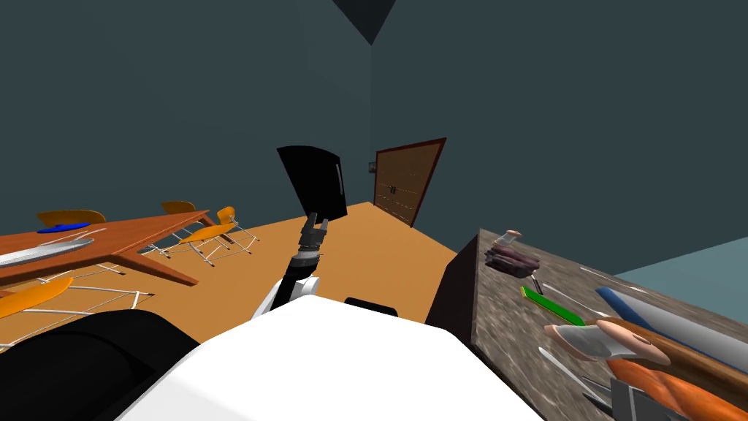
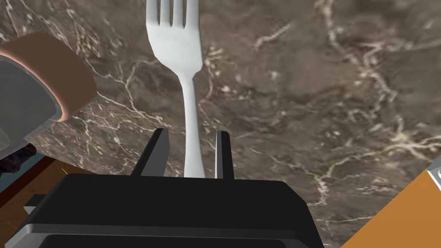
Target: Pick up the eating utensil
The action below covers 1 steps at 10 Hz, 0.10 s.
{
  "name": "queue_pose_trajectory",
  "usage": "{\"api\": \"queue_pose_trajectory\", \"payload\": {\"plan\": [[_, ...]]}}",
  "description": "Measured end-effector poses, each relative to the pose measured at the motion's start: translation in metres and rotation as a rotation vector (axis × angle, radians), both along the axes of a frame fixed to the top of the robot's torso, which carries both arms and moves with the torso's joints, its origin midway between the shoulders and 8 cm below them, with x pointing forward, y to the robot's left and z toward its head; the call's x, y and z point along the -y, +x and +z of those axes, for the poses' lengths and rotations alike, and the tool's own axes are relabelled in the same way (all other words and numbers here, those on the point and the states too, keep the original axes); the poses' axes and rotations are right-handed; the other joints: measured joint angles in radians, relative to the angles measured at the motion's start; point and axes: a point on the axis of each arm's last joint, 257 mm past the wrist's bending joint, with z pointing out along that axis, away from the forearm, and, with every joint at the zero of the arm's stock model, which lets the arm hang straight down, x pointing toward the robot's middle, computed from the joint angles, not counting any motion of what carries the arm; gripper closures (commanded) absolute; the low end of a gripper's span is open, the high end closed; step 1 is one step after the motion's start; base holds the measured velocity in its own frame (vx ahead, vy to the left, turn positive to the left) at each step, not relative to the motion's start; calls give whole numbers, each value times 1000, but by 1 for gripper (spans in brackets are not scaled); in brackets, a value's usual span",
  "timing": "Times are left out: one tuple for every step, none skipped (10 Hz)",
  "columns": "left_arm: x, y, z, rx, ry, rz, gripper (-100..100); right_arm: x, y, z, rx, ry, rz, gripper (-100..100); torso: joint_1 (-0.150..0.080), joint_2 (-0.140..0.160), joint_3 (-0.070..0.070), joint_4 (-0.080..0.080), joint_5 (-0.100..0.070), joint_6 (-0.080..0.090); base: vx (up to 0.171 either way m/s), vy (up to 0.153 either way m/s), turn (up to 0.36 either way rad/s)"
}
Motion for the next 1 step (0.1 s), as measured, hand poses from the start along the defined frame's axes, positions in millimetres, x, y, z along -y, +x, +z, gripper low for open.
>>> {"api": "queue_pose_trajectory", "payload": {"plan": [[0, 0, 0, 0, 0, 0, 0, 0, 0, 0, 0, 1, 0, 0, -1, -1, 0, 0, 0, 0, 0, 0, 0]]}}
